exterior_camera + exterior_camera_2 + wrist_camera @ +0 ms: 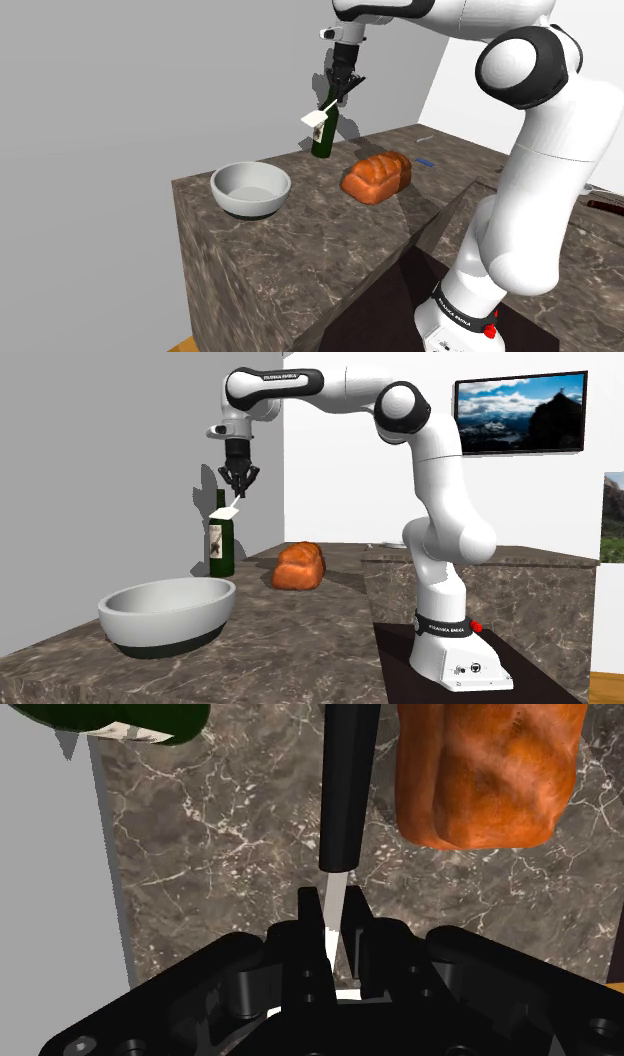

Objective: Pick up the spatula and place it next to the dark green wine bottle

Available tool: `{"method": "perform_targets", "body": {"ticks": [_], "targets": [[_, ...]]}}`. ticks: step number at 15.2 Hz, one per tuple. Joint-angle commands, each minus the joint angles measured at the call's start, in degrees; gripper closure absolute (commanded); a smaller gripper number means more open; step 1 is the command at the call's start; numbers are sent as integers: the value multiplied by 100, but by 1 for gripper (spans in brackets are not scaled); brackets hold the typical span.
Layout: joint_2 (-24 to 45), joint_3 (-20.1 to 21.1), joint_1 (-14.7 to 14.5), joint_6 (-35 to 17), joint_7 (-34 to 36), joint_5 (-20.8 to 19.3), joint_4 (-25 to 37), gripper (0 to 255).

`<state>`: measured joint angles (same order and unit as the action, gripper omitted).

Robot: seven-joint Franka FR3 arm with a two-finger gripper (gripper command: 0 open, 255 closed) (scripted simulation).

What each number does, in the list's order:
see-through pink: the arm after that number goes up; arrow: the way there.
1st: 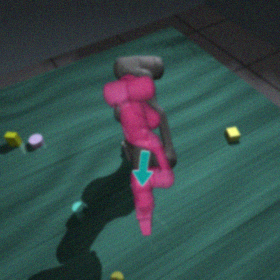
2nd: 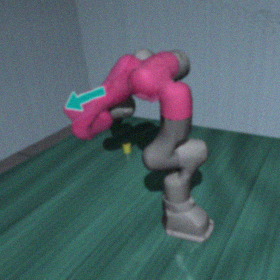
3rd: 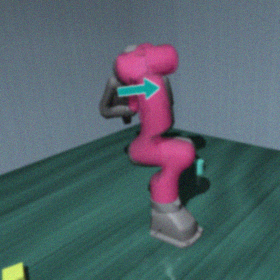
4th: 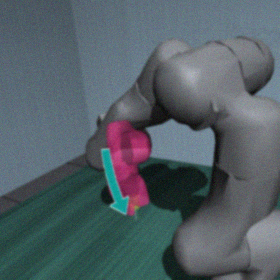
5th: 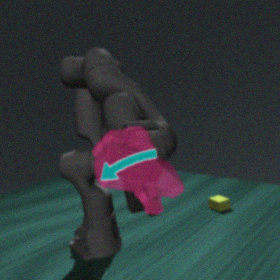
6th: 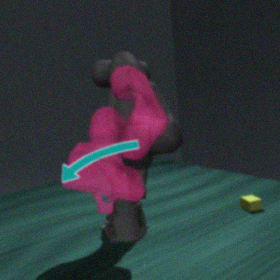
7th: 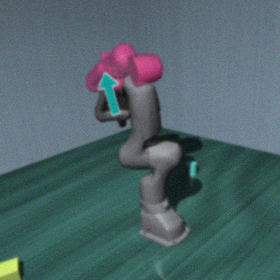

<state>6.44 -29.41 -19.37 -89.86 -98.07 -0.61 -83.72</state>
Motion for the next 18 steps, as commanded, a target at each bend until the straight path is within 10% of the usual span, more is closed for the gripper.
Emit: {"method": "perform_targets", "body": {"ticks": [1,18], "targets": [[-69,5,-17,-186,22,-35,-244,255],[-210,33,-66,-1532,136,-112,-1717,255]]}}
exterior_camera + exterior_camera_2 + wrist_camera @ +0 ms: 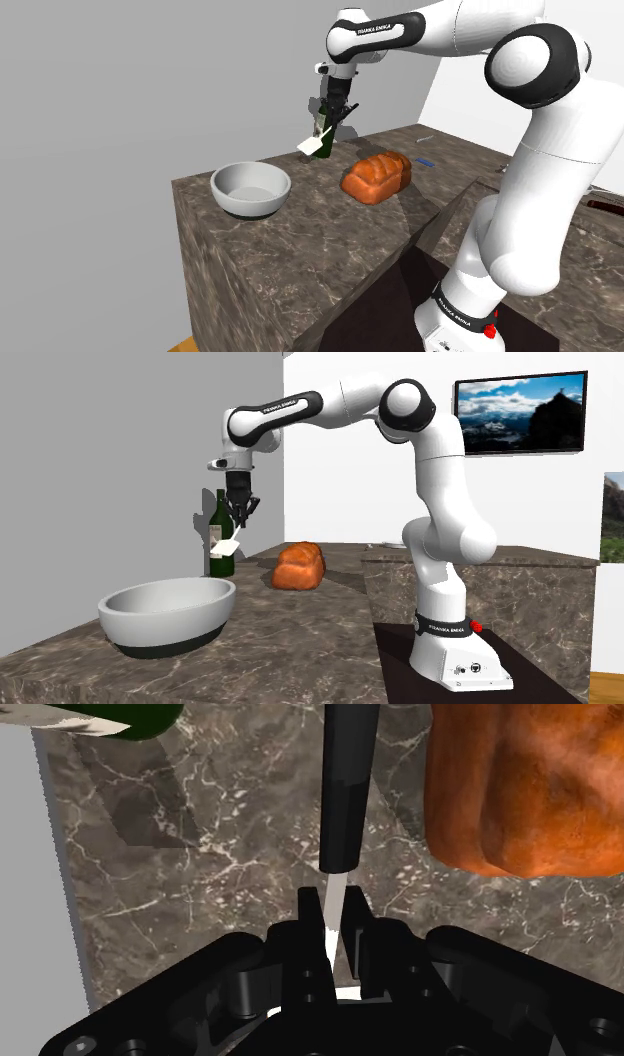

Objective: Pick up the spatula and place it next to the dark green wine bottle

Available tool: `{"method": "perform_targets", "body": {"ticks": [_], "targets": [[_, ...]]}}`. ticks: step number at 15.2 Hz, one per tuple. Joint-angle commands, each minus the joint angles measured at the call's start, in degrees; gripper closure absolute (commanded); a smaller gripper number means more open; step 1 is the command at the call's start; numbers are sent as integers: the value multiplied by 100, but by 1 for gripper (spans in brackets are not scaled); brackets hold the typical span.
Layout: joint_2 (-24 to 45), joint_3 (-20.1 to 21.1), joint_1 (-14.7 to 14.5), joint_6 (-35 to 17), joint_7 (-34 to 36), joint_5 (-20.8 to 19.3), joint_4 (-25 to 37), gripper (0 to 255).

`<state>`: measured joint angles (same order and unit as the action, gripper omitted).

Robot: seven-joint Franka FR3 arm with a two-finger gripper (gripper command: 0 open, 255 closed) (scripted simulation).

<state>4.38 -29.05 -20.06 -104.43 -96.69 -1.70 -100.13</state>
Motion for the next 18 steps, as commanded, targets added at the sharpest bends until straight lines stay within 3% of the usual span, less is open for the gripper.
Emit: {"method": "perform_targets", "body": {"ticks": [1,18], "targets": [[1,-2,2,-151,0,0,-147,255],[304,8,36,-1405,-46,149,-1134,255]]}}
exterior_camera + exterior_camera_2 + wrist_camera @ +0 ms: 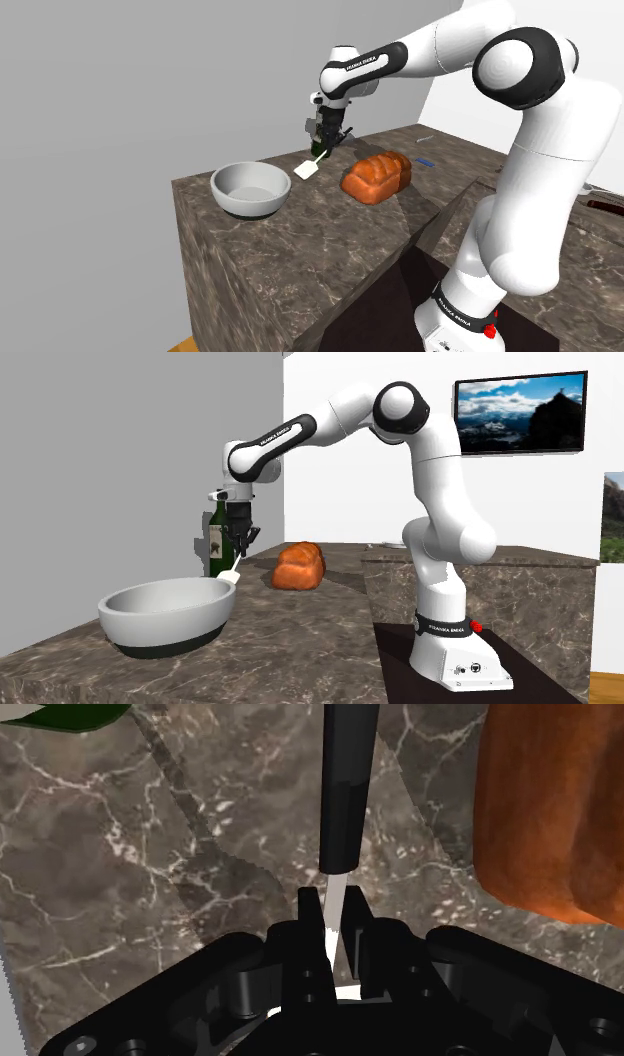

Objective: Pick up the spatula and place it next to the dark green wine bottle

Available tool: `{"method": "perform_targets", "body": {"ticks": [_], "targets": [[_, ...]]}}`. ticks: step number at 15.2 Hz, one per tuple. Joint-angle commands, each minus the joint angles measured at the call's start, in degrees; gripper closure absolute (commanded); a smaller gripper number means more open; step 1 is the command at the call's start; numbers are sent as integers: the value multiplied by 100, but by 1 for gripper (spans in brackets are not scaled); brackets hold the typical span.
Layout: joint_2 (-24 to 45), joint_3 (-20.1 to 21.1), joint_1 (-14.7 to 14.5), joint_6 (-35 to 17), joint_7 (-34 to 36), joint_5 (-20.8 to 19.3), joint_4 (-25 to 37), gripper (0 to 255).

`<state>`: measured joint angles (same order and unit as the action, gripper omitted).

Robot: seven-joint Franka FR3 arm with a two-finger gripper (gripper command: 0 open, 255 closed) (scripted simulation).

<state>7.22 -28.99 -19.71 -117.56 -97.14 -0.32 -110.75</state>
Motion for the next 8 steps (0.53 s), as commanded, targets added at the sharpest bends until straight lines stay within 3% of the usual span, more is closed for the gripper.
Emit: {"method": "perform_targets", "body": {"ticks": [1,8], "targets": [[49,4,5,-163,-9,26,-118,255],[288,27,38,-661,-78,160,-404,255]]}}
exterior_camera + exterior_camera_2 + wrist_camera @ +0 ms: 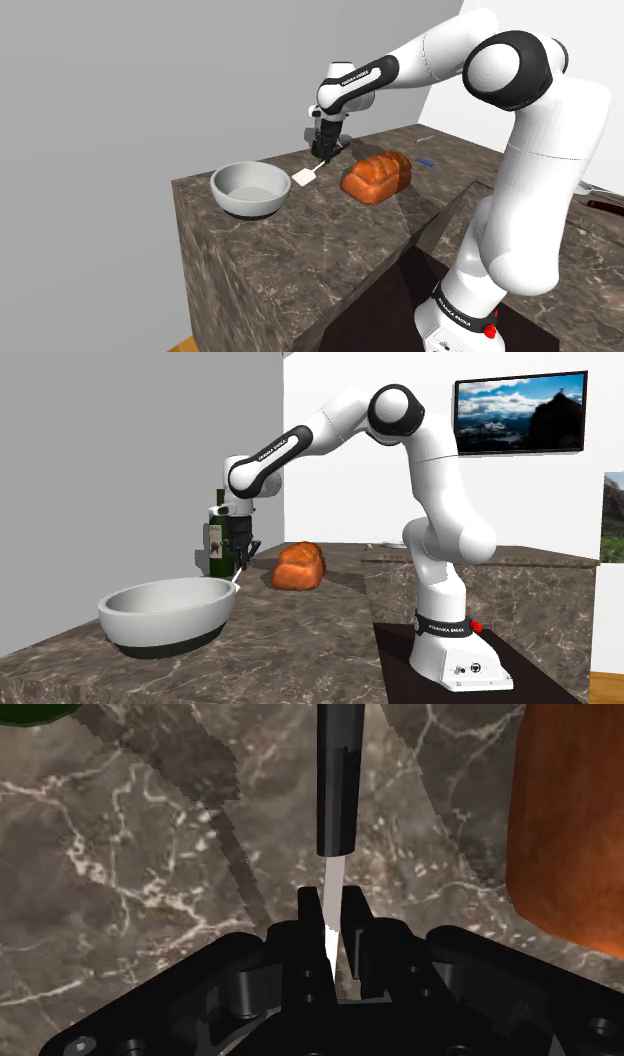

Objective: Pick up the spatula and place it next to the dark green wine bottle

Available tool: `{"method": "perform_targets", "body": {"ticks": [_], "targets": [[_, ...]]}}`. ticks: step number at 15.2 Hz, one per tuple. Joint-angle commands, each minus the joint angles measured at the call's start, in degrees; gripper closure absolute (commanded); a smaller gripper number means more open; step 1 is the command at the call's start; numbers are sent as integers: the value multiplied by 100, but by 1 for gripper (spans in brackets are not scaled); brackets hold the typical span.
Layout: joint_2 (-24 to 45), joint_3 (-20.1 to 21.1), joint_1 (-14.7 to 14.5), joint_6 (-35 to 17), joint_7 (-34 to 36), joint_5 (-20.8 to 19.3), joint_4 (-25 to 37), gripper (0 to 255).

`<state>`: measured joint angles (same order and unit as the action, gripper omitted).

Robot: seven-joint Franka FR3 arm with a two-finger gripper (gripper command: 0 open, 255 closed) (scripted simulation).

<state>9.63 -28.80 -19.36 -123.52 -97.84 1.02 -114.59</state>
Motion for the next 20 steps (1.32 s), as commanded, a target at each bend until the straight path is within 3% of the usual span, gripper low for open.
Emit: {"method": "perform_targets", "body": {"ticks": [1,6,14,15,20], "targets": [[86,13,9,-135,-20,49,-56,255],[292,45,43,-475,-87,171,-214,255],[292,46,44,-475,-86,171,-214,255],[292,46,44,-475,-86,171,-214,0],[292,46,44,-475,-86,171,-214,0]]}}
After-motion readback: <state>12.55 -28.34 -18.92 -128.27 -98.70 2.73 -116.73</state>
